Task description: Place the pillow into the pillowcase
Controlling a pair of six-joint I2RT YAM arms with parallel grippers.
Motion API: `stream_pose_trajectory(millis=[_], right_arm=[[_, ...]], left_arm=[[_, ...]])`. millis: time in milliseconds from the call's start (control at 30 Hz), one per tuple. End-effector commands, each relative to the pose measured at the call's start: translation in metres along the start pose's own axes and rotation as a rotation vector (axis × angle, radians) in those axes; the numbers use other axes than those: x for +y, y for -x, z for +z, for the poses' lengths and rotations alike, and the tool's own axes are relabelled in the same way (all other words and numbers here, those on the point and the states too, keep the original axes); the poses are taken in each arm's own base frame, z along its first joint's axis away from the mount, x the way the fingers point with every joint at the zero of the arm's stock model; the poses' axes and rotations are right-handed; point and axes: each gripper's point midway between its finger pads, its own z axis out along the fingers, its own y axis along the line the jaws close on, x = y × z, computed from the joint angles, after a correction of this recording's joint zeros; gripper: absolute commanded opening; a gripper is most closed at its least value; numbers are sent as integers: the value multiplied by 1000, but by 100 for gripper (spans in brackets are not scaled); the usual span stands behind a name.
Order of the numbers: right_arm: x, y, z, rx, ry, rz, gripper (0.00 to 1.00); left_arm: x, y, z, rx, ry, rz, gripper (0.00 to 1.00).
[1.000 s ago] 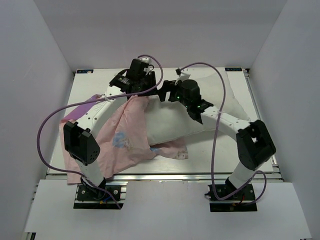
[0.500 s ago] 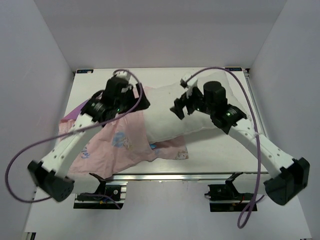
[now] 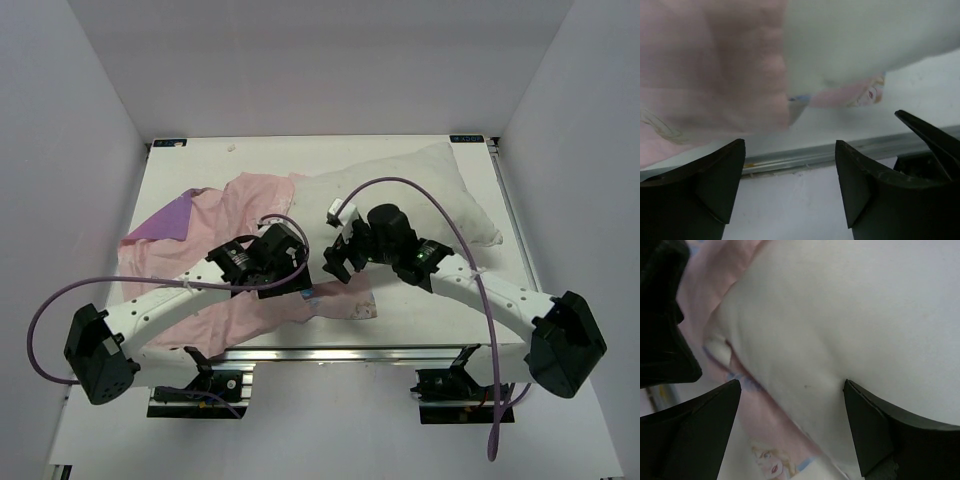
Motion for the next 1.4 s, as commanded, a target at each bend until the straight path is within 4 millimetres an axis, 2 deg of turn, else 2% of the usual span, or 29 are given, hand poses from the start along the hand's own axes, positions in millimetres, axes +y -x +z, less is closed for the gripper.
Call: stream_pose_trajectory(millis=[0,67,100,133,267,367,400,433,500,600,633,667,733,800,833,867,900,967,1000,1033,1133,1167,1267,1300,1367], right_arm=[[-25,12,10,-108,-145,56,88],[-26,14,12,-151,-152,76,88],[-24,5,15,-142,-150,85,88],[-25,6,17,-151,-148,84,88],[-24,-7,33,-106,-132,109,87],[-29,-8,36,-109,-157,123,81],[-29,-9,36,-114,-159,127,75],[-29,-11,35,-115,-165,131,63],[-31,-9,34,-136,-175,136,53],[-34,-16,34,-116,-199,142,29],[-35,-18,34,-112,-205,140,9],[-35,-16,33,-116,-204,137,0],[-28,-8,33,-143,-161,131,0],[-24,15,30,-203,-130,135,0],[-19,28,27,-233,-103,152,0],[-19,52,22,-283,-95,161,0],[-17,67,19,-321,-80,164,0],[-11,103,10,-421,-42,197,0],[-8,127,2,-476,-19,198,0],[-7,144,-3,-524,-9,207,0],[3,178,-14,-619,36,240,0],[6,180,-13,-625,48,265,0],[14,169,-3,-623,93,316,0],[23,146,9,-576,137,357,0],[37,123,20,-513,181,380,0]], left_arm=[[1,29,-6,-135,43,-78,81],[4,31,-2,-141,78,-96,75],[8,33,0,-153,106,-109,73],[15,30,0,-143,143,-108,71],[18,29,7,-131,186,-95,56],[20,31,10,-142,203,-98,49],[22,31,12,-142,218,-103,43],[23,32,13,-141,228,-100,39],[26,33,14,-145,260,-106,32],[27,36,8,-146,283,-101,8],[24,39,5,-151,276,-101,0],[20,39,3,-146,259,-97,0],[4,44,-10,-158,191,-75,0],[-15,47,-20,-164,114,-31,0],[-23,48,-26,-166,81,-13,0],[-36,54,-35,-176,35,-1,0],[-46,54,-39,-168,-5,26,0],[-59,58,-47,-170,-43,51,0],[-60,57,-48,-159,-41,65,0],[-61,56,-48,-156,-39,71,0],[-63,52,-46,-132,-36,75,0],[-65,50,-48,-129,-48,70,0],[-73,48,-55,-140,-106,57,0],[-74,48,-56,-143,-117,56,0],[-77,47,-60,-145,-144,47,0]])
